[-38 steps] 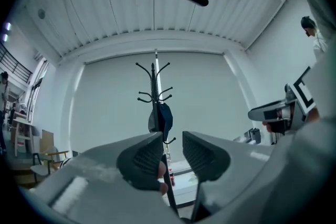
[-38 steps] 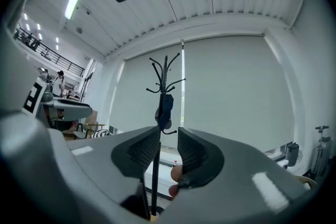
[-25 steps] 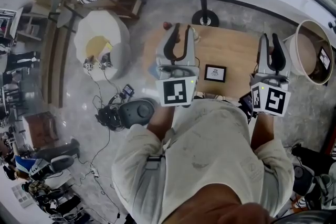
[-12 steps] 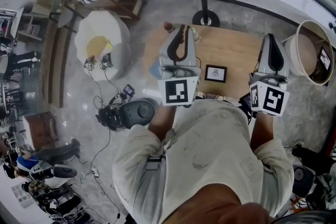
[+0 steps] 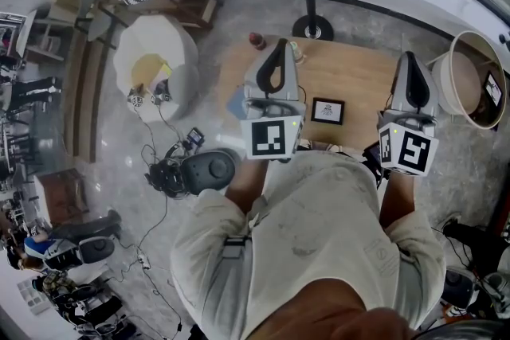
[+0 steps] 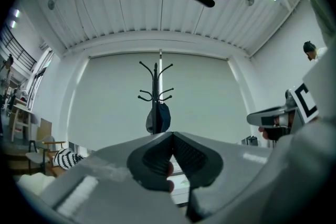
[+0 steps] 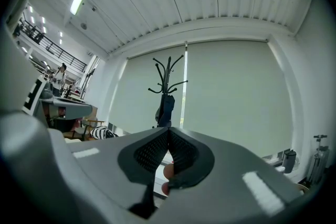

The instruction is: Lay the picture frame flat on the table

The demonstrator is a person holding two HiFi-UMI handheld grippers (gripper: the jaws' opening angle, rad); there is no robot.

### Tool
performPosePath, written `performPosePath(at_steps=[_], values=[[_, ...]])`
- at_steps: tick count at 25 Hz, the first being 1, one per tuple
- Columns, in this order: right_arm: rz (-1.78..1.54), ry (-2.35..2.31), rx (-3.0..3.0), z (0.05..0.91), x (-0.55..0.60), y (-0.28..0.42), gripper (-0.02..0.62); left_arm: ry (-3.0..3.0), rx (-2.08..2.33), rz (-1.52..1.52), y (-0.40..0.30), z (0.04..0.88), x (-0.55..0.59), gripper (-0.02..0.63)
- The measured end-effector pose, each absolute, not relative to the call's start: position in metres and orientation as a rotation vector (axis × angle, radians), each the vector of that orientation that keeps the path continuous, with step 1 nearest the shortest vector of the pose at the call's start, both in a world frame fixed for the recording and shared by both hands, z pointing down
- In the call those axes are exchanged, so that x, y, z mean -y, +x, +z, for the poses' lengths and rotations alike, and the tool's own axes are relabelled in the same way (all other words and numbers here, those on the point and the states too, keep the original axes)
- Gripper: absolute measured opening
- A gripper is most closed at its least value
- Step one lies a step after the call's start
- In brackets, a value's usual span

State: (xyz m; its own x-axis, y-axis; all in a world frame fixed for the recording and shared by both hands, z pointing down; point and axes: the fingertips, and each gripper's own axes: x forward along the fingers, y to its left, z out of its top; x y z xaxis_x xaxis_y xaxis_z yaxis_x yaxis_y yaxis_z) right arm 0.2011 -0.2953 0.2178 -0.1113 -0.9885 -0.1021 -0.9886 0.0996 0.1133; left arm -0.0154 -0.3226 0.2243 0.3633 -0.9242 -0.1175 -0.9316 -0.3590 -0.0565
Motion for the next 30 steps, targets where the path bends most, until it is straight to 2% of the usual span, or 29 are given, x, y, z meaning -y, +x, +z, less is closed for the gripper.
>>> performPosePath(at_steps=[30], values=[[0.275, -2.063, -2.369, 0.22, 0.296, 0.187, 0.002, -2.474, -1.711, 0.053, -0.016, 0.225, 0.312, 0.006]])
